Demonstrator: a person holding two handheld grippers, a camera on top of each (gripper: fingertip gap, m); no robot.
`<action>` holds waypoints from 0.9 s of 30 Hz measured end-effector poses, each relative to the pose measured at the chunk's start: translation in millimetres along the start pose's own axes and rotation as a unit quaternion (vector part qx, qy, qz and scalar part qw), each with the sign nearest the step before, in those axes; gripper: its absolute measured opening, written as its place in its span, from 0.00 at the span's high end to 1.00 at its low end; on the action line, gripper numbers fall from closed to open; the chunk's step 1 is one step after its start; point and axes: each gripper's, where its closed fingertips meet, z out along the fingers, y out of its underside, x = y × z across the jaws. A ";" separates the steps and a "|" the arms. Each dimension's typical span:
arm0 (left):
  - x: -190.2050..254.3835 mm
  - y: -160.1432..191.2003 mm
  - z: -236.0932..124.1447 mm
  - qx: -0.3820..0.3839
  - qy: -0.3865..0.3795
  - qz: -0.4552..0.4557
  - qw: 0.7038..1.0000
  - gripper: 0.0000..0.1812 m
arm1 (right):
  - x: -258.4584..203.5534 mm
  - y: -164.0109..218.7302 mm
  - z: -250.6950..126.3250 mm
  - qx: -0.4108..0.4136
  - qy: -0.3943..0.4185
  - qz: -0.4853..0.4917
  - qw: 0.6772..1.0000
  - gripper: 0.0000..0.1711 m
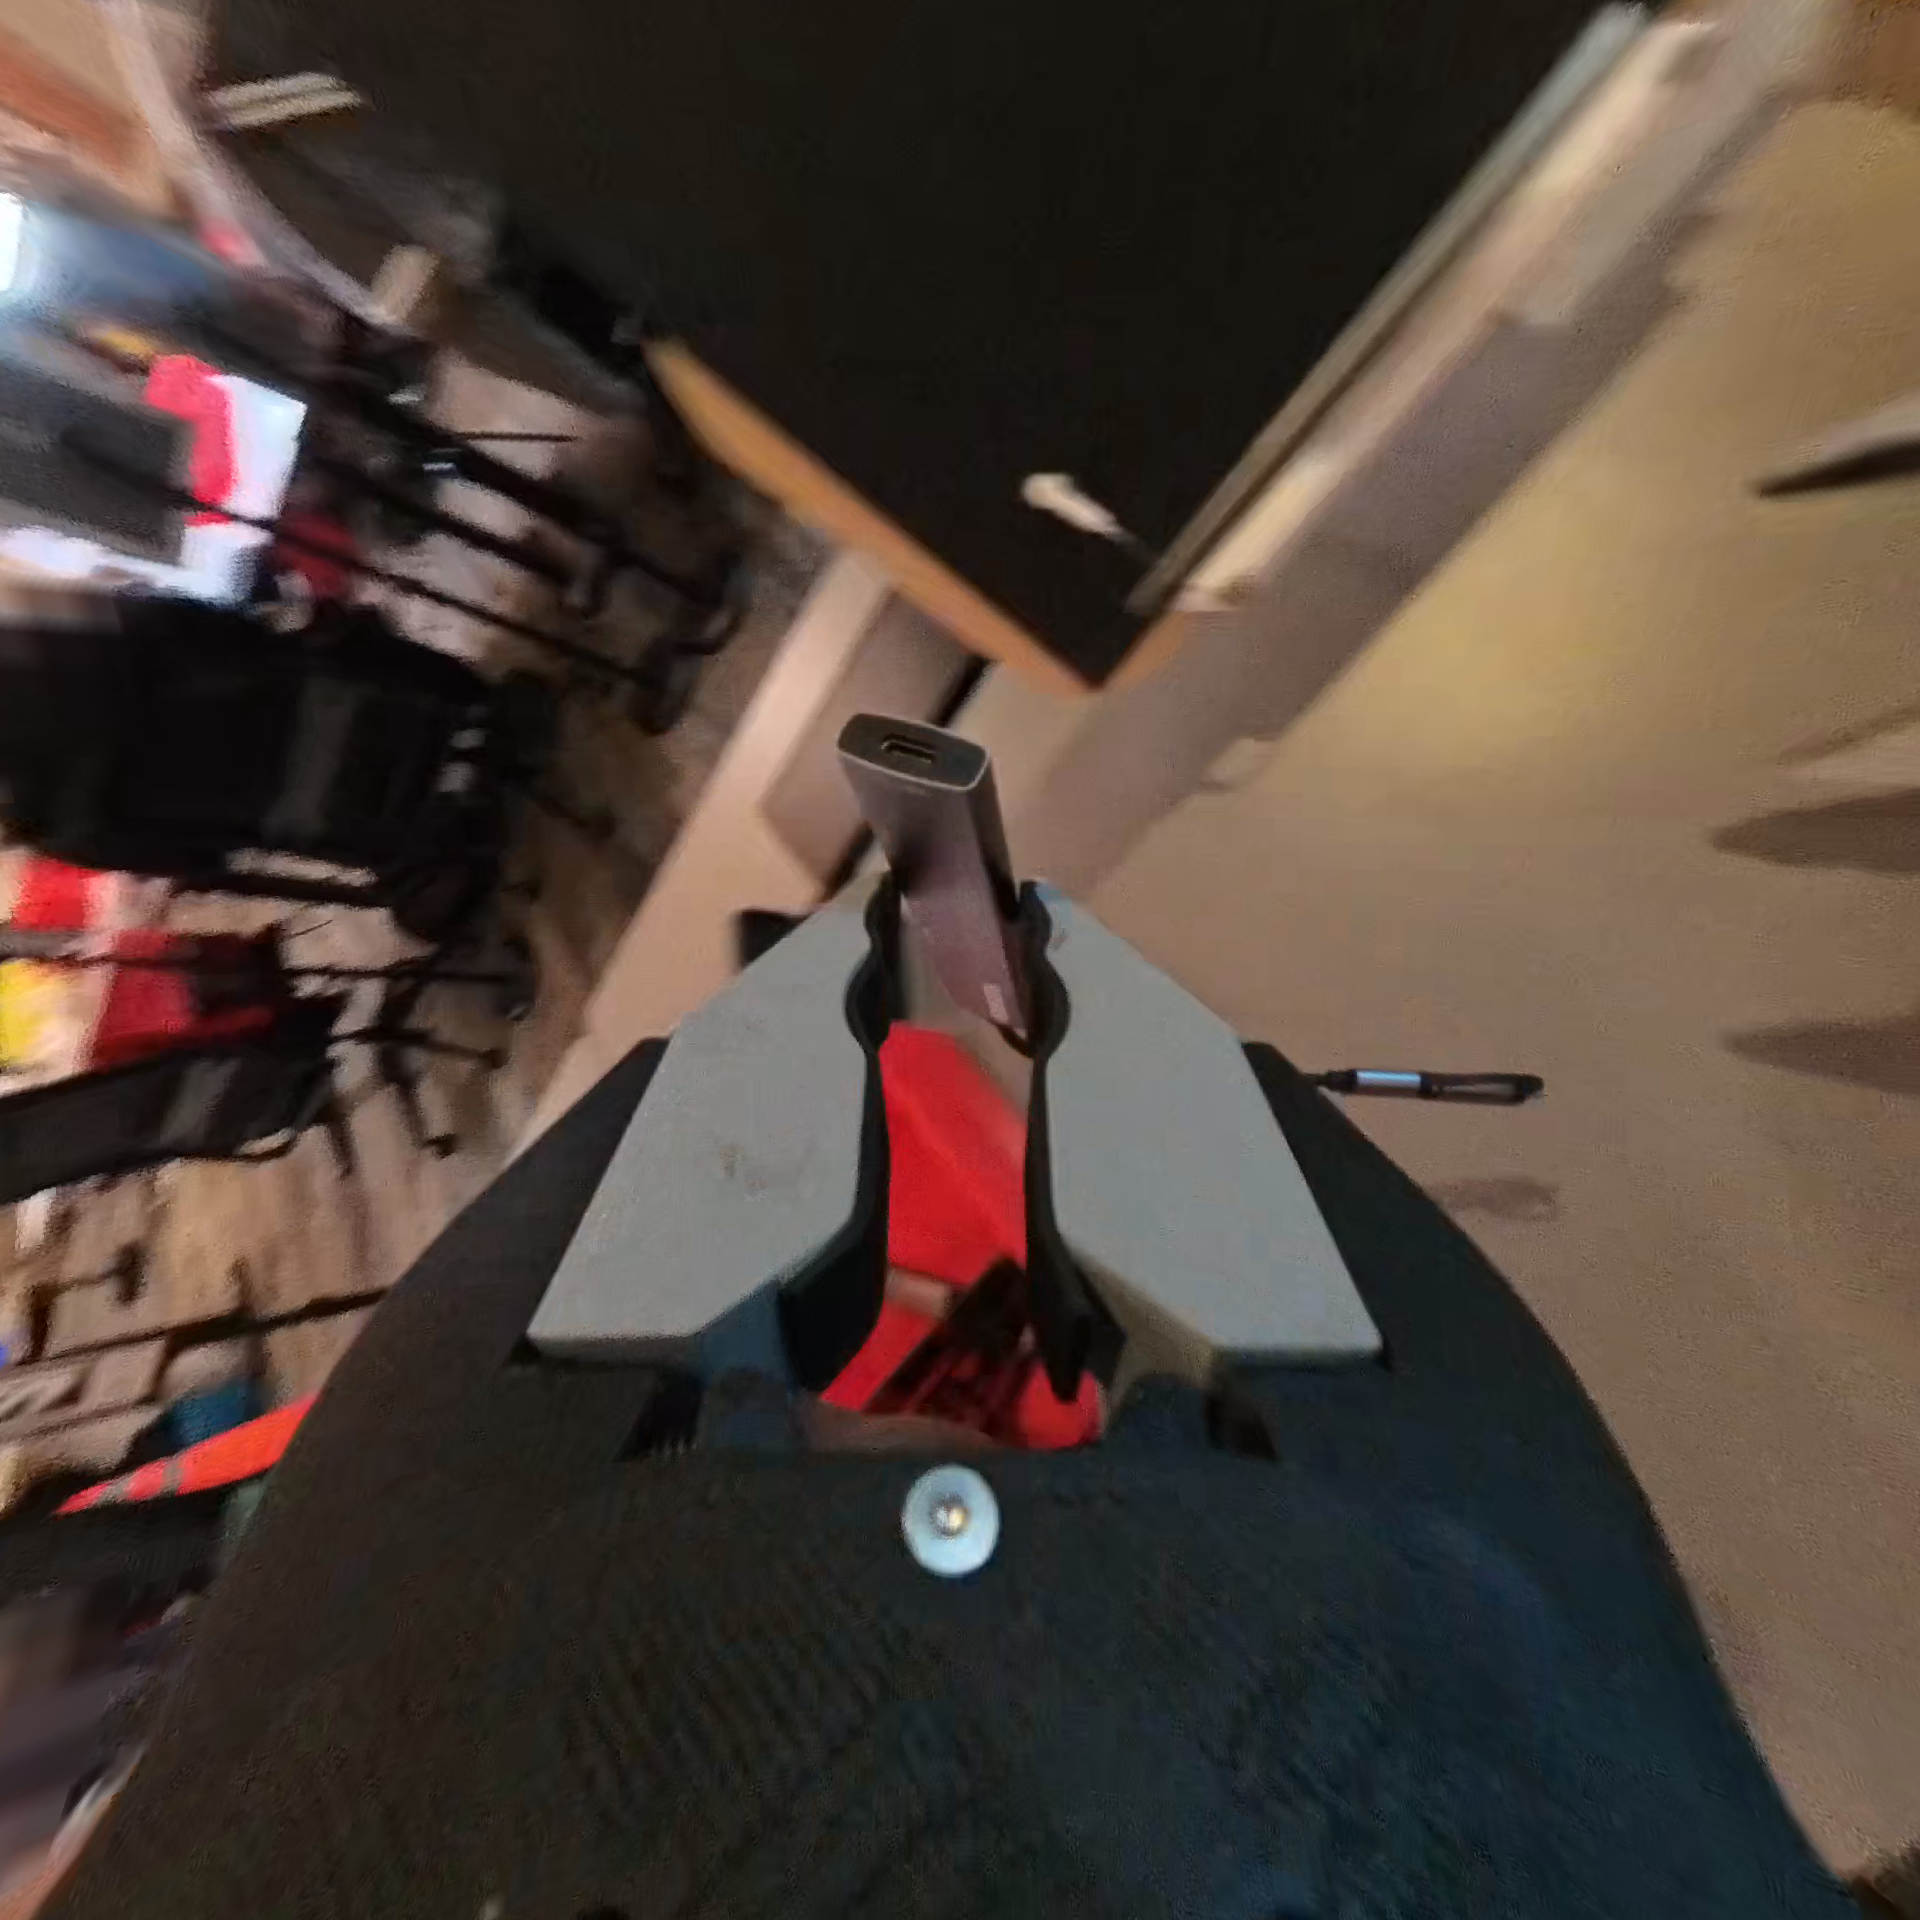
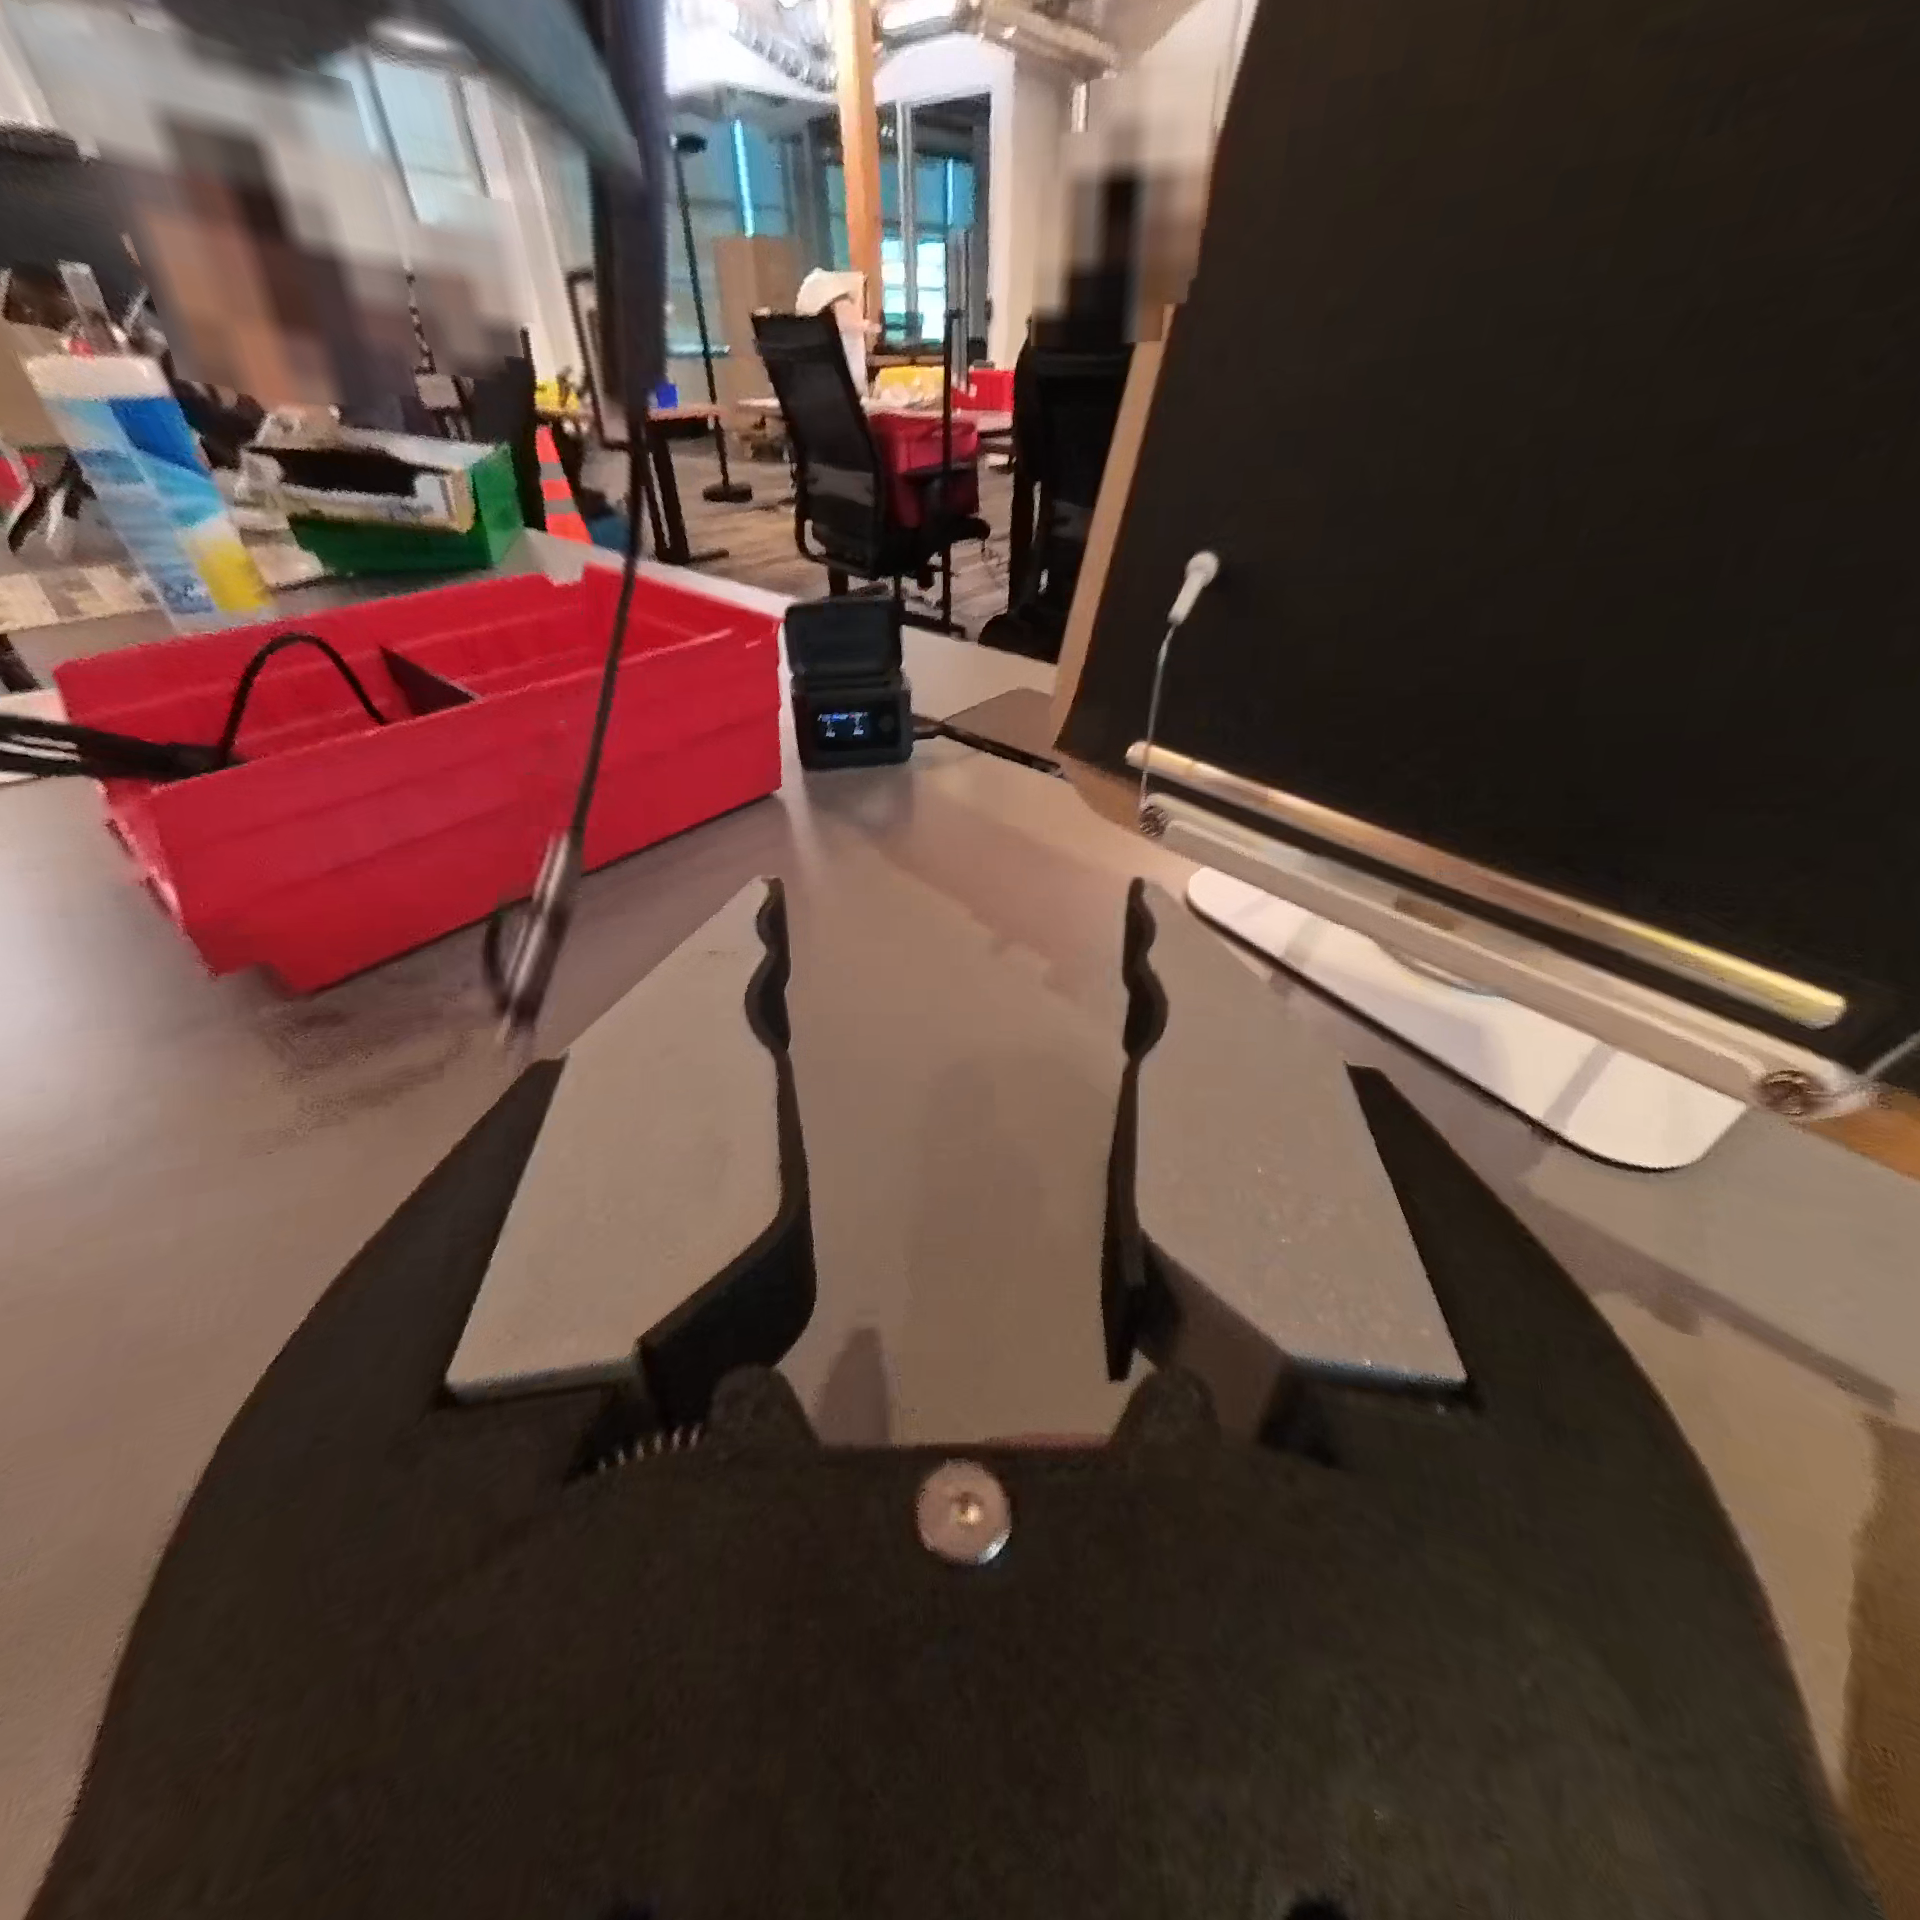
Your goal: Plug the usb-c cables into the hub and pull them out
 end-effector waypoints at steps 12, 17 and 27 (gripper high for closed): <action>217.9 43.3 129.0 -0.039 0.239 -0.021 0.970 1.00 | 30.1 -15.6 -13.6 0.029 0.041 0.015 0.999 0.65; 230.0 55.7 115.3 -0.019 0.250 -0.046 0.967 0.93 | 29.3 -9.5 -9.5 0.018 0.037 0.017 0.999 0.65; 75.3 174.0 -3.5 0.005 0.131 -0.154 0.979 0.87 | 19.1 4.2 -0.4 -0.006 0.014 0.020 1.000 0.65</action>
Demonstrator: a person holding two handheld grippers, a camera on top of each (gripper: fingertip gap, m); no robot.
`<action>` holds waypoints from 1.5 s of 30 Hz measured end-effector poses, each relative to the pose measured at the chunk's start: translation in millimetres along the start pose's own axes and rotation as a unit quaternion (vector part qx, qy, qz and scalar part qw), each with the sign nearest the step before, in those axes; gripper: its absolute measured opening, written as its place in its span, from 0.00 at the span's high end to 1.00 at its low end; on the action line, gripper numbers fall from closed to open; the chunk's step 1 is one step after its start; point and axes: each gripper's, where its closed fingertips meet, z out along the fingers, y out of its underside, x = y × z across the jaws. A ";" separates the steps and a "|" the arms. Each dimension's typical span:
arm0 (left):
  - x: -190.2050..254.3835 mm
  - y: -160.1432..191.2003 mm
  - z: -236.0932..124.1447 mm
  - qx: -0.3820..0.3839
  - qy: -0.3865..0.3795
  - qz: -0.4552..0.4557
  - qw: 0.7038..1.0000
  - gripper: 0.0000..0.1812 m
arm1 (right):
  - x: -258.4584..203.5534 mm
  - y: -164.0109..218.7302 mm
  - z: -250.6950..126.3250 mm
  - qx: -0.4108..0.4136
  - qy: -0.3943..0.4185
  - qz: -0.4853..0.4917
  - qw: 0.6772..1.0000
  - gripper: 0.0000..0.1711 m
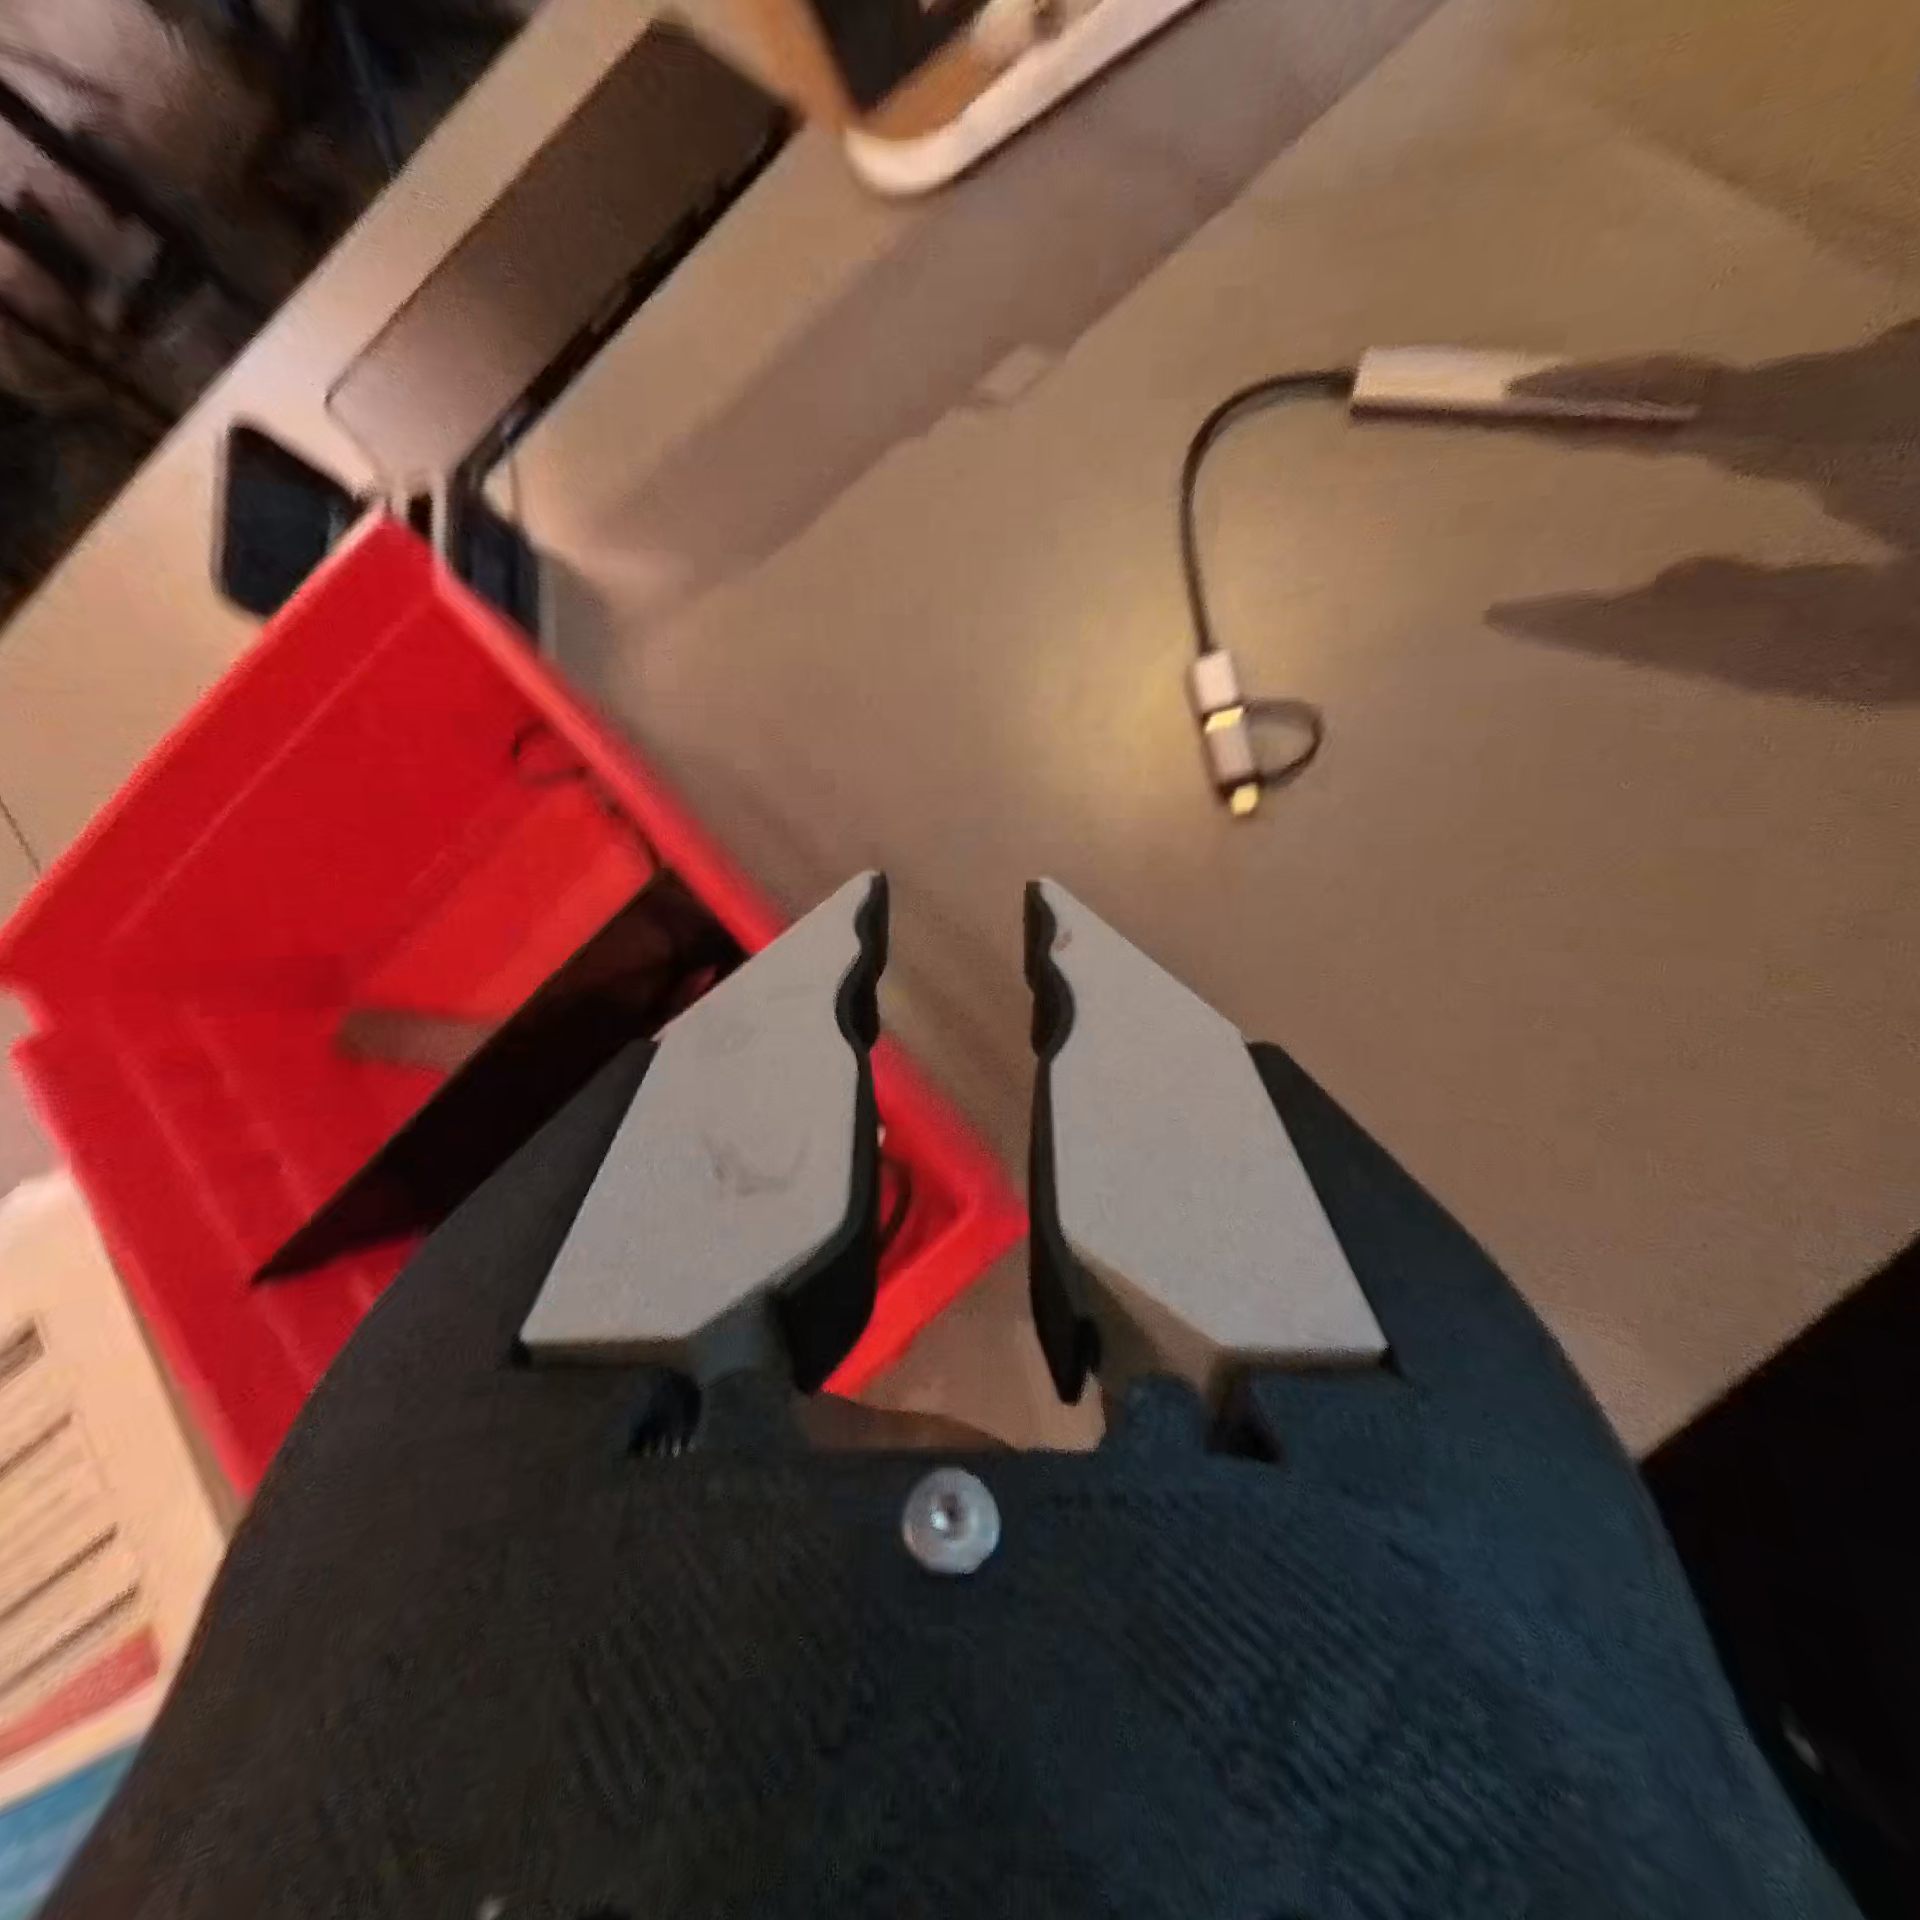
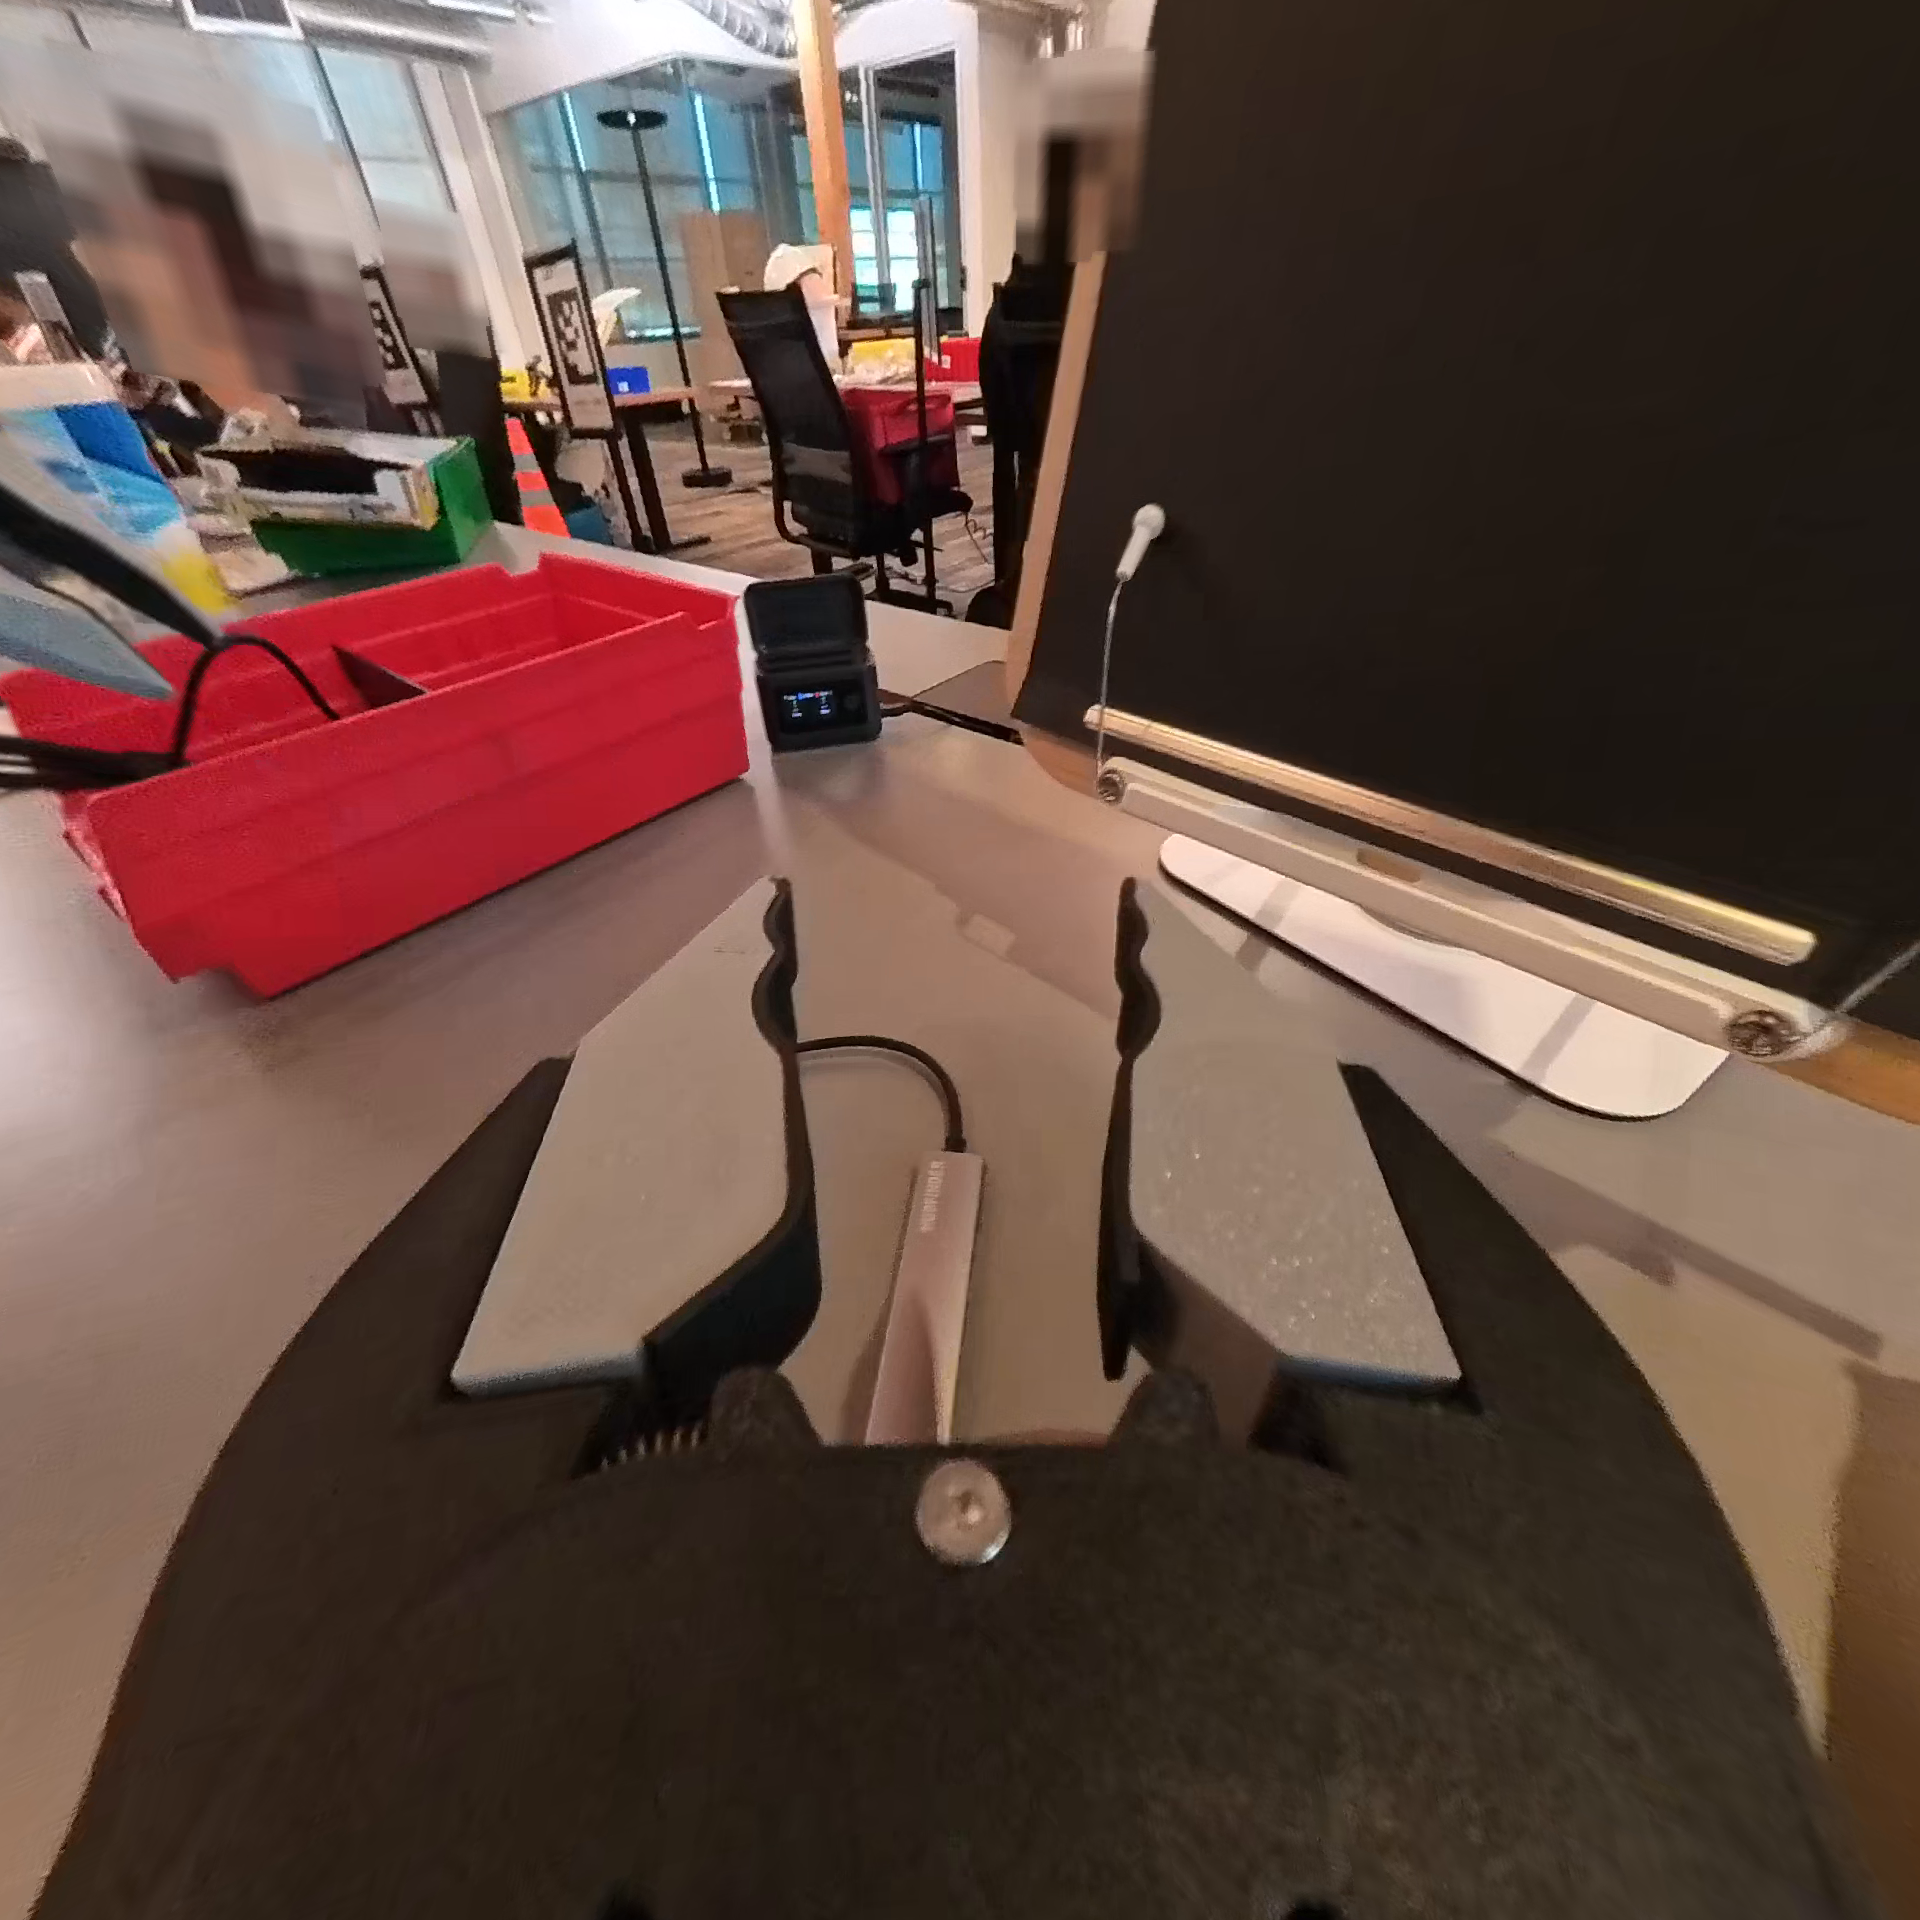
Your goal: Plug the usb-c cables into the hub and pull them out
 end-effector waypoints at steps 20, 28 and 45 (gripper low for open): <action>-74.3 134.2 47.6 -0.209 -0.029 0.077 0.974 0.97 | 21.4 43.6 10.8 -0.057 0.030 0.019 0.998 0.66; -114.9 44.2 -45.4 -0.038 -0.156 0.039 0.986 0.97 | 7.1 32.6 6.7 -0.041 0.006 0.013 0.999 0.67; -130.1 -59.1 -136.8 0.188 -0.157 -0.081 0.966 0.97 | -8.2 24.8 3.2 -0.035 -0.021 0.008 0.999 0.67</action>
